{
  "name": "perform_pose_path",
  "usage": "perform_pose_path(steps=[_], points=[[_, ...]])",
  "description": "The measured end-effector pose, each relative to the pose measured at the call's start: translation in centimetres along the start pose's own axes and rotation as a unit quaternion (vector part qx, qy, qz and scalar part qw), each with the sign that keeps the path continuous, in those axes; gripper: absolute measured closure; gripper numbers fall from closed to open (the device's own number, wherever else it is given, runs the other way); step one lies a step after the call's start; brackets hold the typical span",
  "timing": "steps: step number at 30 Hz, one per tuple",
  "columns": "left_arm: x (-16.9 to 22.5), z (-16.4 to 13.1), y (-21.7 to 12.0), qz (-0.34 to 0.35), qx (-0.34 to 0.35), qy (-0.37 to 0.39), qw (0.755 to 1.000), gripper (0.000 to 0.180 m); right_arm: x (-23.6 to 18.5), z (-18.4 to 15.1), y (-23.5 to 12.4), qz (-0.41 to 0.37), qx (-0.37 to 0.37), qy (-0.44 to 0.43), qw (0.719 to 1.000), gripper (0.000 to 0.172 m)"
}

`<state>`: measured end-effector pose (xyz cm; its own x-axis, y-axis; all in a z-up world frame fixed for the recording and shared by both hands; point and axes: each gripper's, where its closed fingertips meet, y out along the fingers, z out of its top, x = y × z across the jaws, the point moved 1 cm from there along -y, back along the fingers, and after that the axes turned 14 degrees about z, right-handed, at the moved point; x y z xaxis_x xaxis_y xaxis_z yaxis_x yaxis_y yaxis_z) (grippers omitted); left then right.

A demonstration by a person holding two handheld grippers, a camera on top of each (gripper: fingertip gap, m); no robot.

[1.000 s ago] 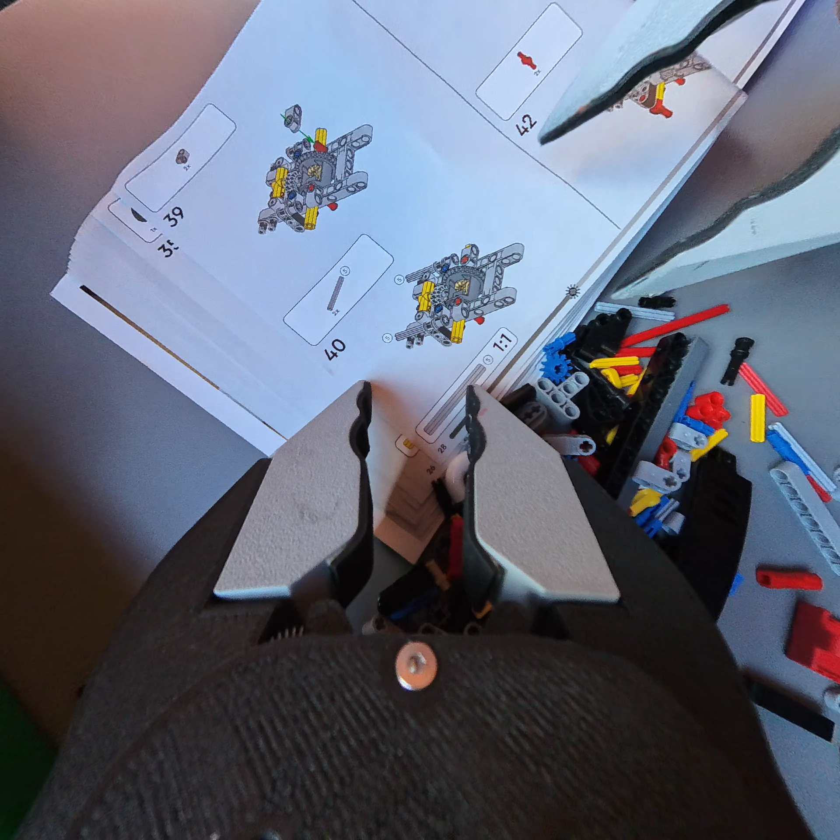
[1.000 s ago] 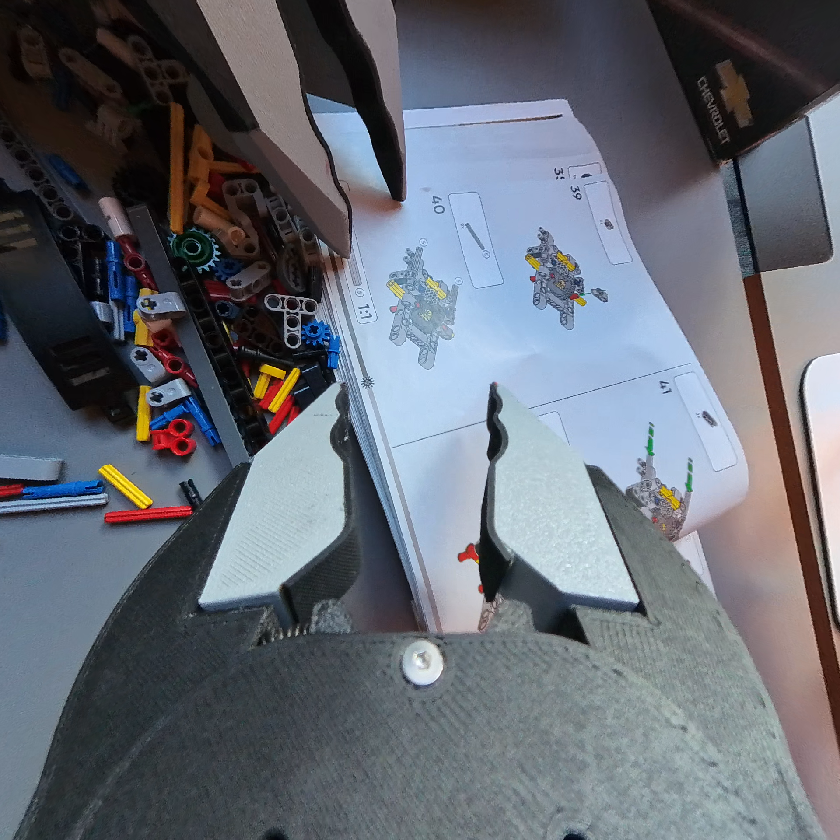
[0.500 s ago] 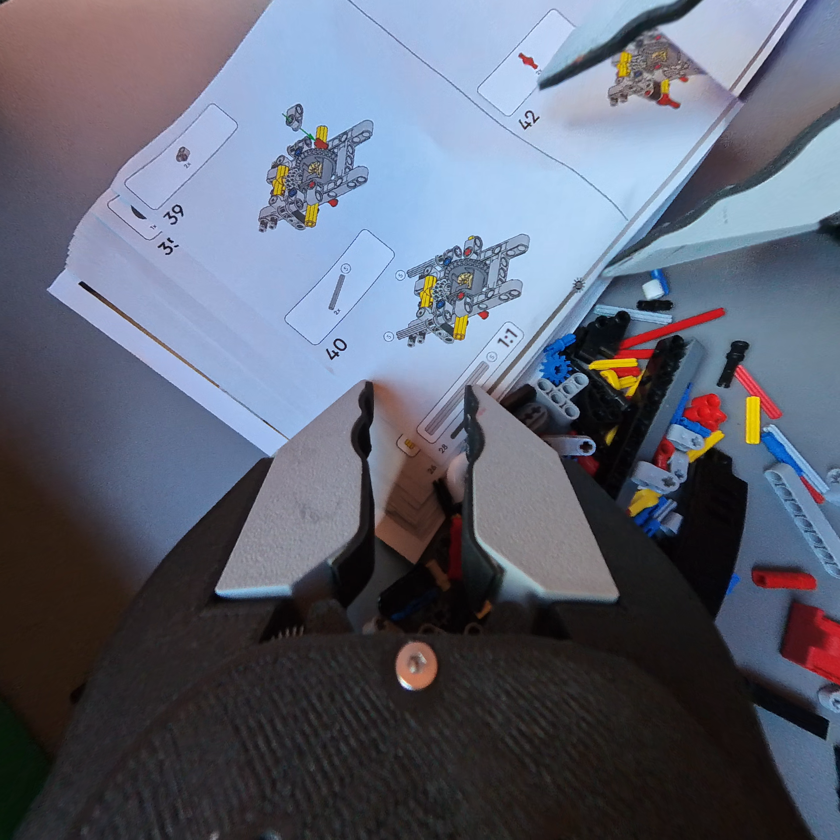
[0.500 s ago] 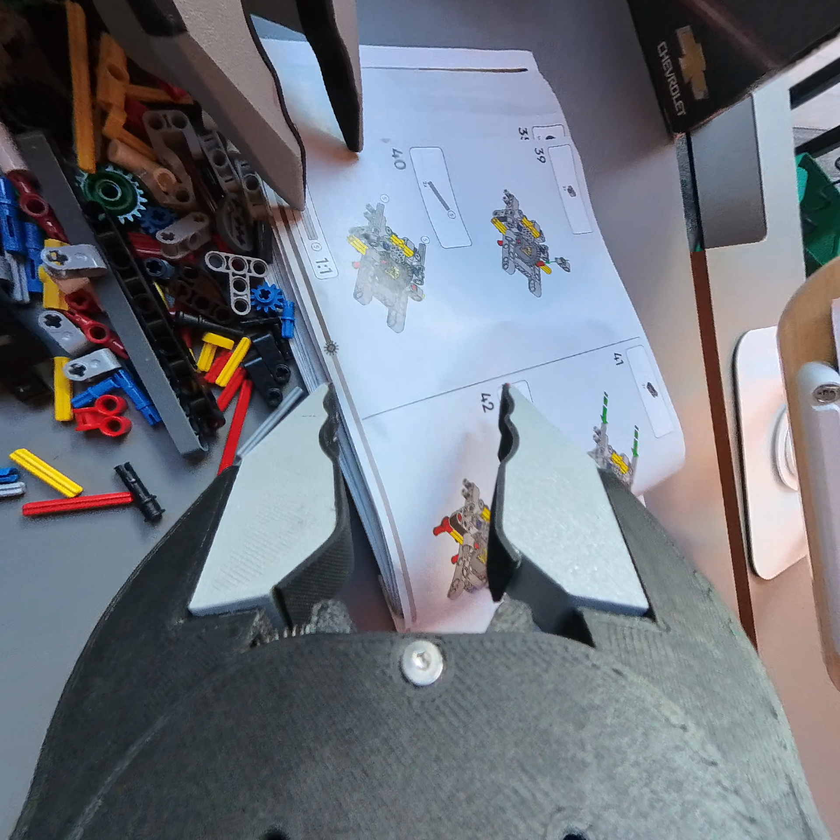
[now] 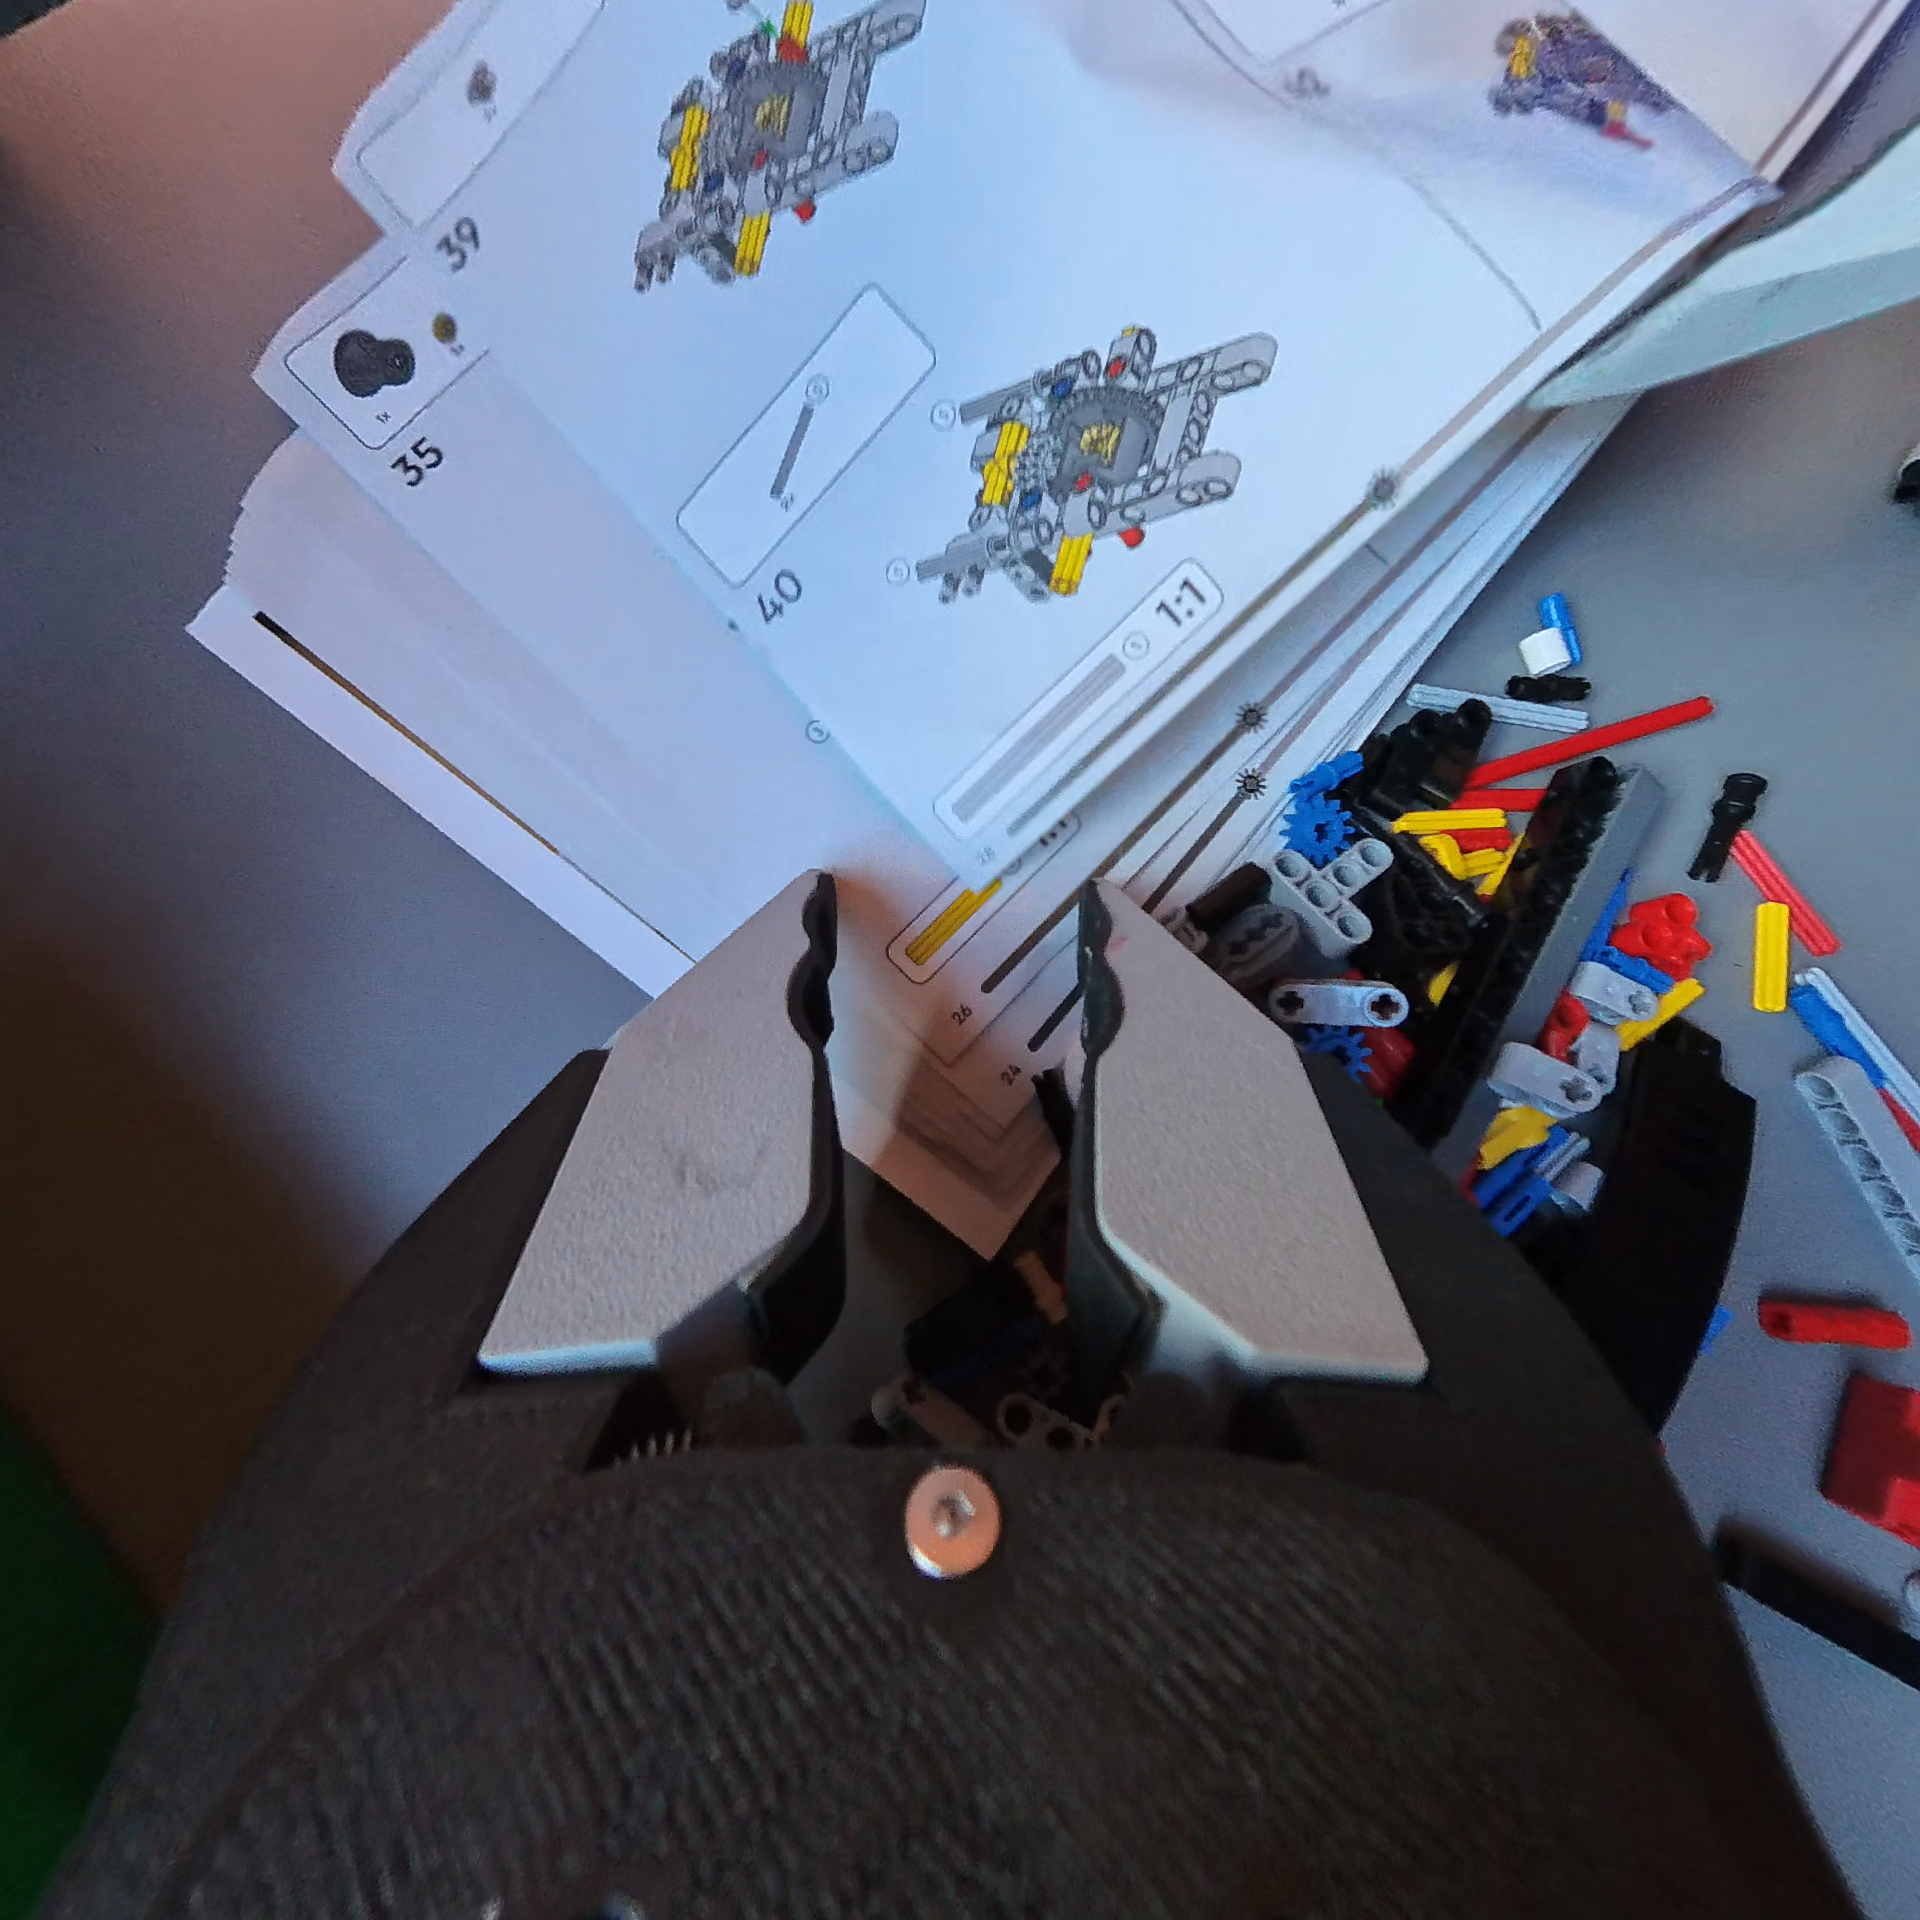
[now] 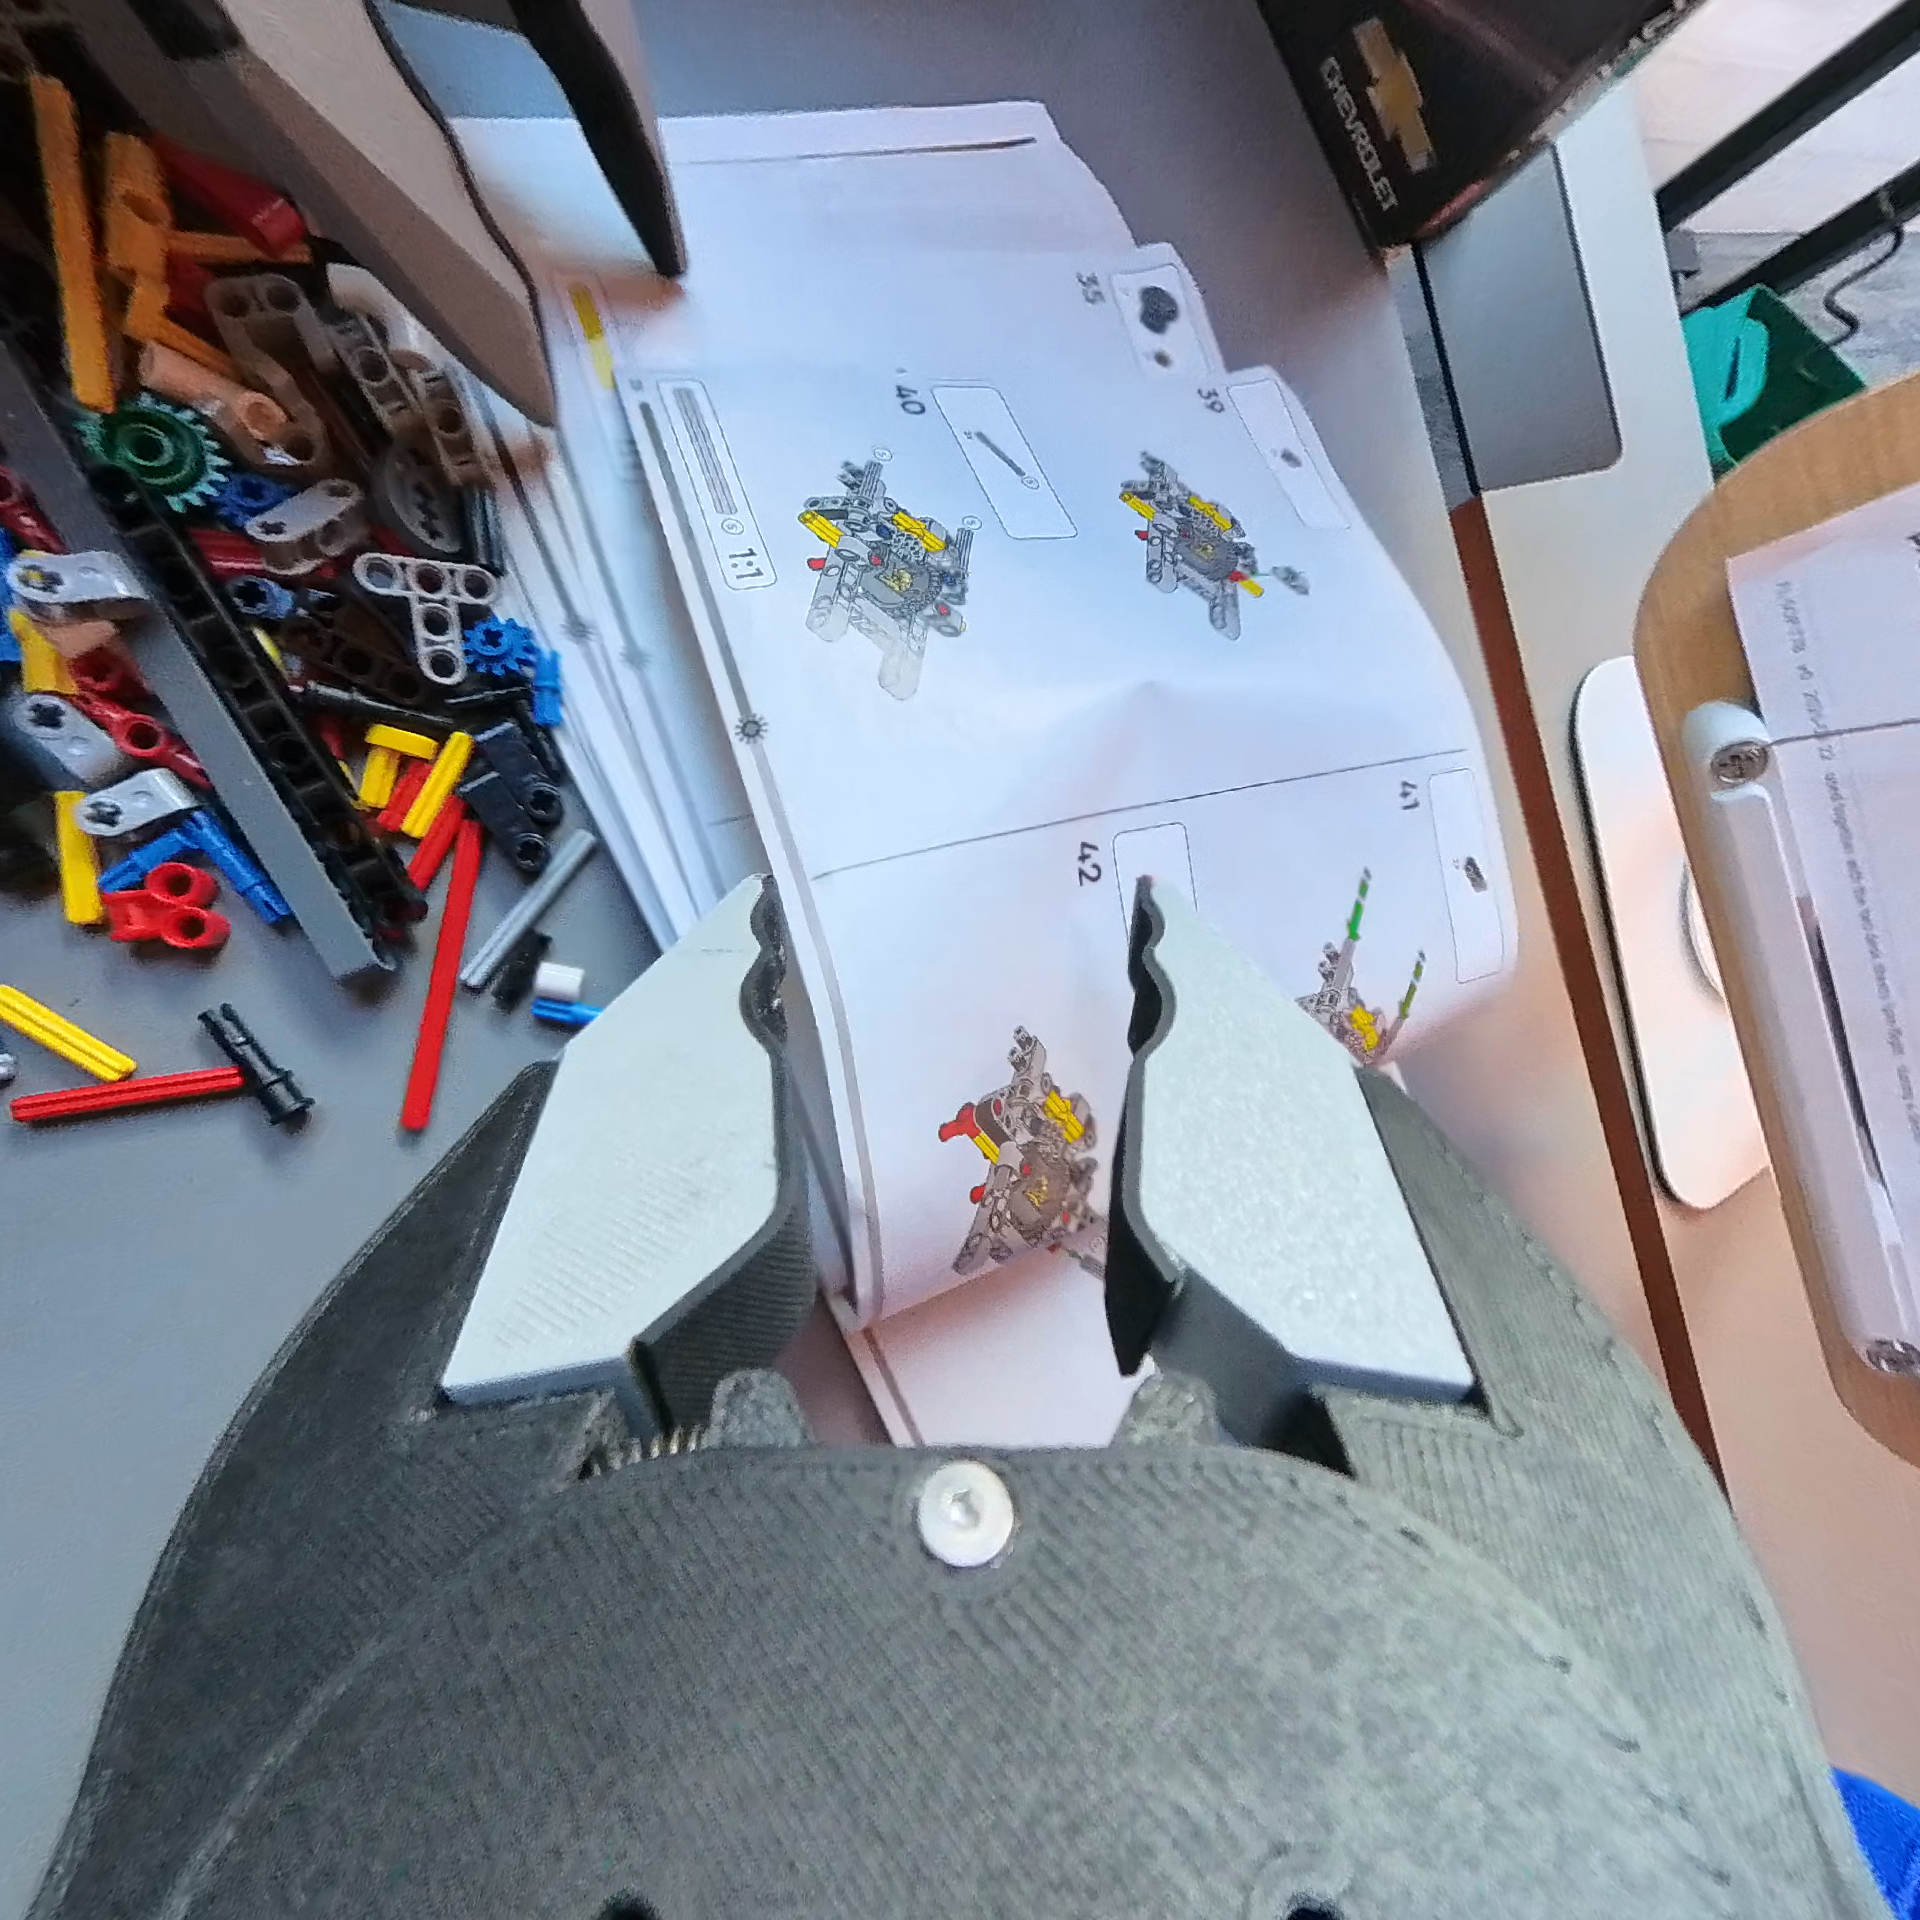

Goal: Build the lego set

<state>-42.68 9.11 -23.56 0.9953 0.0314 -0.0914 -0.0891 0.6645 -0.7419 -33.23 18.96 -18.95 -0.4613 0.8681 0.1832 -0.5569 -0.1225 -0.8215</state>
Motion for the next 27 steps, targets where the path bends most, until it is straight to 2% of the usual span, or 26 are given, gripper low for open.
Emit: perform_pose_path(steps=[6,14,20,27], points=[[-0.2,-0.1,0.0,0.007,-0.002,0.004,1.000,0.137,2.9,-2.6,-2.7,-0.082,-0.013,0.037,0.996,0.111],[-0.3,-0.2,0.0,0.012,-0.005,0.007,1.000,0.136,4.8,-10.2,-7.8,-0.121,0.046,0.212,0.969,0.106],[-0.3,-0.3,-0.1,0.015,-0.006,0.009,1.000,0.136,4.5,-14.1,-10.4,-0.121,0.098,0.299,0.942,0.108],[-0.4,-0.5,-0.2,0.027,-0.010,0.024,0.999,0.136,4.8,-17.5,-11.2,-0.067,0.167,0.412,0.893,0.115]])
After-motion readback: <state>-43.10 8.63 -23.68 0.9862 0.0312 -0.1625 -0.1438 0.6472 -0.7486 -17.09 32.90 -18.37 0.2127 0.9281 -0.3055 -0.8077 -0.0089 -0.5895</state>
